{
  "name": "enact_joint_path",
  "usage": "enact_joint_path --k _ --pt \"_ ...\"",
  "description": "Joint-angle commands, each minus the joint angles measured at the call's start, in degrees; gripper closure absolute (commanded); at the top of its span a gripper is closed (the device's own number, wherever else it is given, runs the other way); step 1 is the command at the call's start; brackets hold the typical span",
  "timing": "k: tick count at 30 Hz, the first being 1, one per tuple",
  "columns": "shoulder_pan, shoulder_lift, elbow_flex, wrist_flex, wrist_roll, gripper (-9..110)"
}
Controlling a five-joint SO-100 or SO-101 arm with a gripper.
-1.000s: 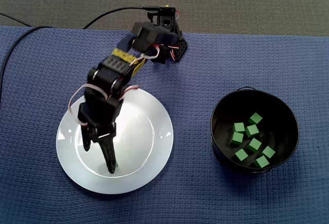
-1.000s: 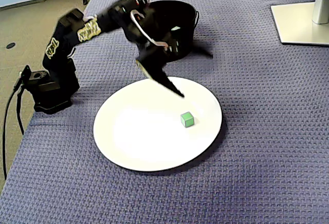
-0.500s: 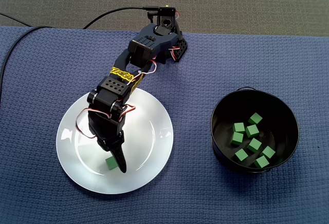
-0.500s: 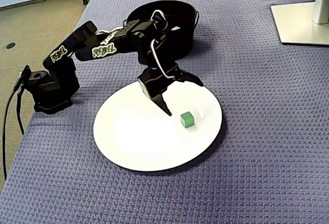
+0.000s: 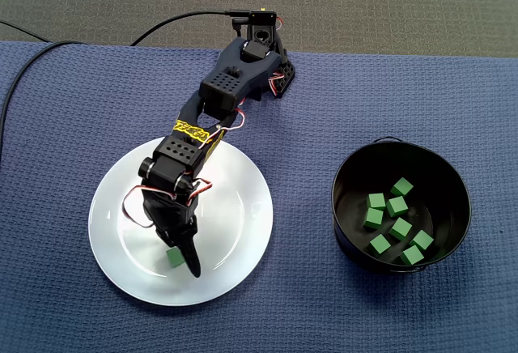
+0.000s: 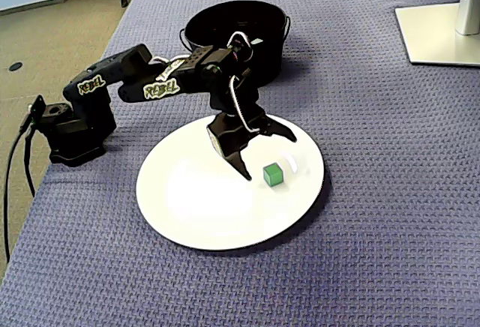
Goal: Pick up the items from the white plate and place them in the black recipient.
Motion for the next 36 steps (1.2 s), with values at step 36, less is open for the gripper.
enact_joint_path --k 36 --pt "7.3 43.5 14.2 -20.4 20.4 102"
